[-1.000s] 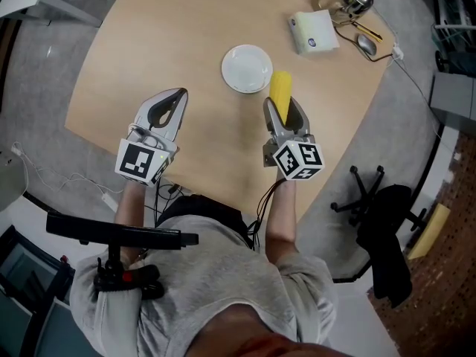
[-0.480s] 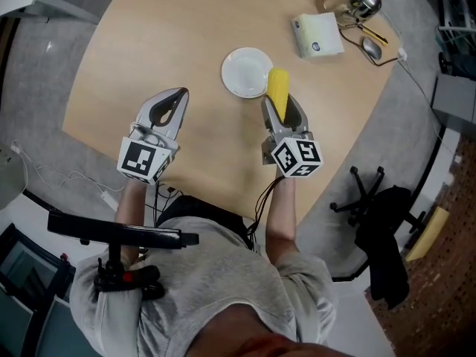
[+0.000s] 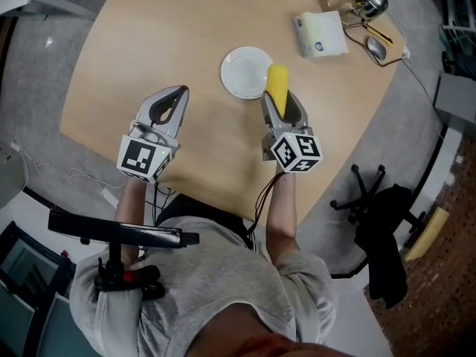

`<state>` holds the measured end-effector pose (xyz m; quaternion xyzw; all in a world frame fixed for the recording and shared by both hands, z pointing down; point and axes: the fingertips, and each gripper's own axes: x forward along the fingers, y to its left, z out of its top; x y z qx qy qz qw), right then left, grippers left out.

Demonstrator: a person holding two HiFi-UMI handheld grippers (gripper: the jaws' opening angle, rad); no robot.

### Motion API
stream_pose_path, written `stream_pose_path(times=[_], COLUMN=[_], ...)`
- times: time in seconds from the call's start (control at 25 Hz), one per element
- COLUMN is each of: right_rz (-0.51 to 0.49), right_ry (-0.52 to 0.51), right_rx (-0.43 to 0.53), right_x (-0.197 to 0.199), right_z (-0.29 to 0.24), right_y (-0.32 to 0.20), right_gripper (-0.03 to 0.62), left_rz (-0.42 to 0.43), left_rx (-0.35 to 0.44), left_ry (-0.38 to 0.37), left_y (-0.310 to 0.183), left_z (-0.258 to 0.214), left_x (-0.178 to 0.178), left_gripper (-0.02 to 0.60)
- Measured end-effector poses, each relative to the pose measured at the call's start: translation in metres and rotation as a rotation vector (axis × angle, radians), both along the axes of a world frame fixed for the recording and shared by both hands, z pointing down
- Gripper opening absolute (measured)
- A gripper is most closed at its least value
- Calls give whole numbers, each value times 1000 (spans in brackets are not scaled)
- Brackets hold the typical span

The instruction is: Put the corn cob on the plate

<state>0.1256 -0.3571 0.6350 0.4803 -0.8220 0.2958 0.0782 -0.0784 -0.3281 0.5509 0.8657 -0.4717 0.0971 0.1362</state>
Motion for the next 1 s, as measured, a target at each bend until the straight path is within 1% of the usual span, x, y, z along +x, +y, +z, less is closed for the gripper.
stream_pose_path(times=[0.16,0.56,1.0], right_rz=[-12,-45,-61], right_ry=[12,32,77], right_rx=[-25,-50,-87], right_x=[-1,-11,-16], right_z=[11,23,37], right_y=[-2,-8,-14], right_gripper=[247,247,247], left_rz=[3,-3,-5], left_rx=[-5,-20,-24], left_ry=[0,-9,-7], left_y=[0,-2,0], left_z=[3,0,5], left_x=[3,3,3], left_gripper=[20,20,20])
